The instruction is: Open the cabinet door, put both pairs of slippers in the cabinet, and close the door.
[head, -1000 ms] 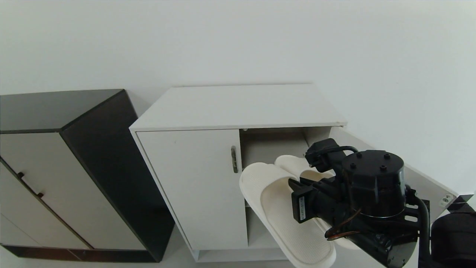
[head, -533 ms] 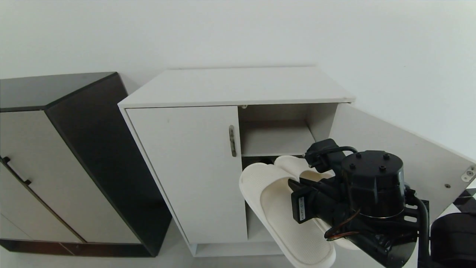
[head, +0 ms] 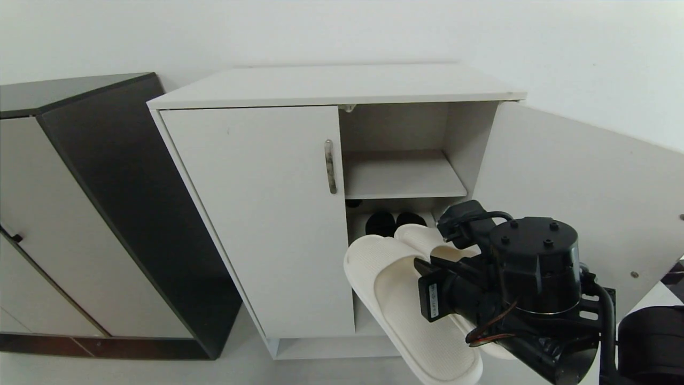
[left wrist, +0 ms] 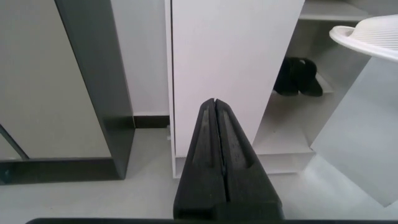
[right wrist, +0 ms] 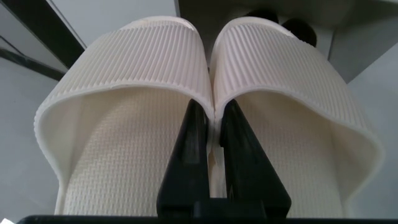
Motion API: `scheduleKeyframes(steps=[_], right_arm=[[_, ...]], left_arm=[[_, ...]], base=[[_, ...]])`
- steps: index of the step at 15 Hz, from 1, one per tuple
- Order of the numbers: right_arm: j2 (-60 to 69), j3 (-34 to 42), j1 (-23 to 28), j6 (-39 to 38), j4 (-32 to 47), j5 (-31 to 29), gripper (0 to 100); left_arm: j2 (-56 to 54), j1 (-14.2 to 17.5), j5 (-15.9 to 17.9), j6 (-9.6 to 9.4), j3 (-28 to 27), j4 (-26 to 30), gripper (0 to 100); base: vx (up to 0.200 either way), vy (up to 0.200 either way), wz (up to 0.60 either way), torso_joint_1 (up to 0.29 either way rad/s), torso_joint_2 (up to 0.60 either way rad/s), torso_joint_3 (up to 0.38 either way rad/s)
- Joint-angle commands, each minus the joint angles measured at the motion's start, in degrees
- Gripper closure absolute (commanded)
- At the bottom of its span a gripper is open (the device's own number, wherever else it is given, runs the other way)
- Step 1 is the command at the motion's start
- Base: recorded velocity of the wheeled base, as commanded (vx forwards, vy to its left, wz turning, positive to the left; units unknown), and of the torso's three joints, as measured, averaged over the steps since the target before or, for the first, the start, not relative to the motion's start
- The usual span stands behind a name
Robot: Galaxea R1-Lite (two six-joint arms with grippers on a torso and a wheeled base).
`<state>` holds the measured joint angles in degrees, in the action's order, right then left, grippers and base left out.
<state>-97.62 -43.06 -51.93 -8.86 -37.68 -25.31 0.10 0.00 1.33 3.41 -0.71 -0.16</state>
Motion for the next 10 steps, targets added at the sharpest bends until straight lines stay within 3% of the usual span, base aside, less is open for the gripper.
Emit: scheduleKeyframes(steps=[1,5,10], right_arm=[[-0.2,0.08,-0.01,-0.01,-0.02,0.0,100],[-0.2,0.08,-0.01,-0.01,-0.02,0.0,100],[-1.96,-0.01,0.87,0.07,-1.78,-0.53,100]], left_arm=[[-0.01,0.0,-0.01,0.01,0.0,-0.02,100],[-0.01,0.0,-0.01,0.01,0.0,-0.02,100],[-0.01,0.0,-0.01,0.01,0.0,-0.02,100]], base=[[0.0,0.0,0.0,-0.066,0.45,0.364],[0.0,0.0,0.0,-0.027,0.4,0.361],[0.0,0.0,0.0,0.0,0.05,0.049]])
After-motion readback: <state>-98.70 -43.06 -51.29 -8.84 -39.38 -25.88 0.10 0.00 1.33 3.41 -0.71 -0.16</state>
